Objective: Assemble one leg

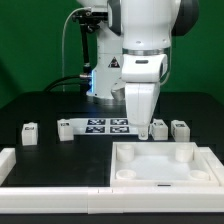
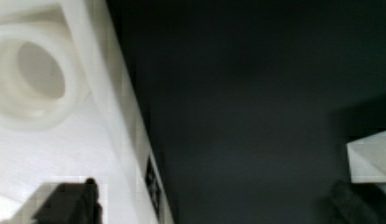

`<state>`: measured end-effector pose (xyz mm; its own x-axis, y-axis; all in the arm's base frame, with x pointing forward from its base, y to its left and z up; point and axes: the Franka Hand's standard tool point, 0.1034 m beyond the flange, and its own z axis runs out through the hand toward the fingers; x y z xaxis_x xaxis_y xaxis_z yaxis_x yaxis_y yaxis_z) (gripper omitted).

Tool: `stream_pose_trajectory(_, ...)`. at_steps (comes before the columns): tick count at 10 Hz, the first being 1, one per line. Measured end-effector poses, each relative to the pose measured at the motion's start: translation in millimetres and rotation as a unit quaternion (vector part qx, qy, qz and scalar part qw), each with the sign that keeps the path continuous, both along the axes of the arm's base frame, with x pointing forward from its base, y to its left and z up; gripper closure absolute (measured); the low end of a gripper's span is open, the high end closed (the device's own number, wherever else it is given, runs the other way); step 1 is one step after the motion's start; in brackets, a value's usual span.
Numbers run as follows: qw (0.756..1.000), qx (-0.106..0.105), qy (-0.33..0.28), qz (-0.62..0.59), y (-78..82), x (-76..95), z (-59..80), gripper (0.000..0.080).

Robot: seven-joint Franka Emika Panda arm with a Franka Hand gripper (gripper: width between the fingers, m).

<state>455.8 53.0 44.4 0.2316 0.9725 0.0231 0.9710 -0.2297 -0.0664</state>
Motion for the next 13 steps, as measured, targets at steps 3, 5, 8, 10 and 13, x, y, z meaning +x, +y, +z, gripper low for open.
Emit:
stream_pose_trajectory(3, 0.988, -0.008, 0.007, -0.155, 1.1, -0.7, -0.3, 0.0151)
stream_pose_trajectory(5, 0.945, -0.012, 0.014, -0.325, 5.5, -13.5, 0.0, 0.0151)
stream_pose_trajectory(8, 0.865, -0.022, 0.029, -0.5, 25.5, -28.0, 0.6, 0.0151)
stream_pose_trajectory(10, 0.834, -0.028, 0.039, -0.55, 47.3, -43.6, -0.2, 0.0151)
stream_pose_trajectory(13, 0.829, -0.03, 0.044, -0.556, 76.2, -54.8, -1.2, 0.0151)
